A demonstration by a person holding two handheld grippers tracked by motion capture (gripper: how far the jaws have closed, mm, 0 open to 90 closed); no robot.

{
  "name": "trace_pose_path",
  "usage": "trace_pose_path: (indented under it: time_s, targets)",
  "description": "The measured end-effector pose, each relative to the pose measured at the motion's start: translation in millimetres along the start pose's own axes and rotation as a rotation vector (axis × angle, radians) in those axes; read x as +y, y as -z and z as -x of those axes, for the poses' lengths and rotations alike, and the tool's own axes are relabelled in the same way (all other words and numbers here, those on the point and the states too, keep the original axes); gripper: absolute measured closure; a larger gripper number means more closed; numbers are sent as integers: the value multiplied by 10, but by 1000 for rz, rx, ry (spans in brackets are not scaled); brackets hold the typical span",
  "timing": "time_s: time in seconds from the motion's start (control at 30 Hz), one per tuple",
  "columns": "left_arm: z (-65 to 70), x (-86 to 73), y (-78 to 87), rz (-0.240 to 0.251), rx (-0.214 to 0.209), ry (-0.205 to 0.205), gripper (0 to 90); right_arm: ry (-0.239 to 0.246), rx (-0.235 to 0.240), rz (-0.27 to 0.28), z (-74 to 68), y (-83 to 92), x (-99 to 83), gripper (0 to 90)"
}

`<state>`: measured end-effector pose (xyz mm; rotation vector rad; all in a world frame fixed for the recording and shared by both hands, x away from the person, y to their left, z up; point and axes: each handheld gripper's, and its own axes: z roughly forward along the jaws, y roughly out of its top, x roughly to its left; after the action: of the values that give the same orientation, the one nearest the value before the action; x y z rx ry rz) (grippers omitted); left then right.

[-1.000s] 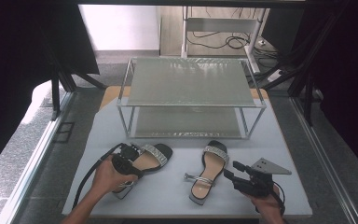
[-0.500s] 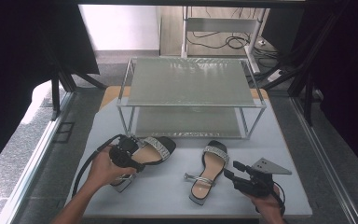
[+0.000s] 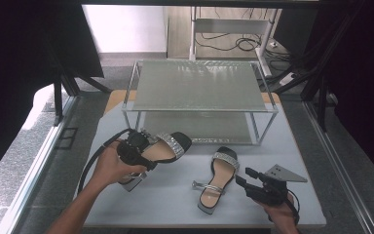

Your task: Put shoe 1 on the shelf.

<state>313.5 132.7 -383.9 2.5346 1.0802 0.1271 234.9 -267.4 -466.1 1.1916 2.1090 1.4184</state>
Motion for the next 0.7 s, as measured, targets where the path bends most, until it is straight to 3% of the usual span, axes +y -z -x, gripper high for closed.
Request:
trace_pose_path:
  time_s: [0.3,0.7]
  targets:
    - [79,194,177,34,-30,-18,426,-8,-7,5,18,15,1,469]
    - [52,343,311,73,-77,-19,426,-16,-14,8,36,28,3,469]
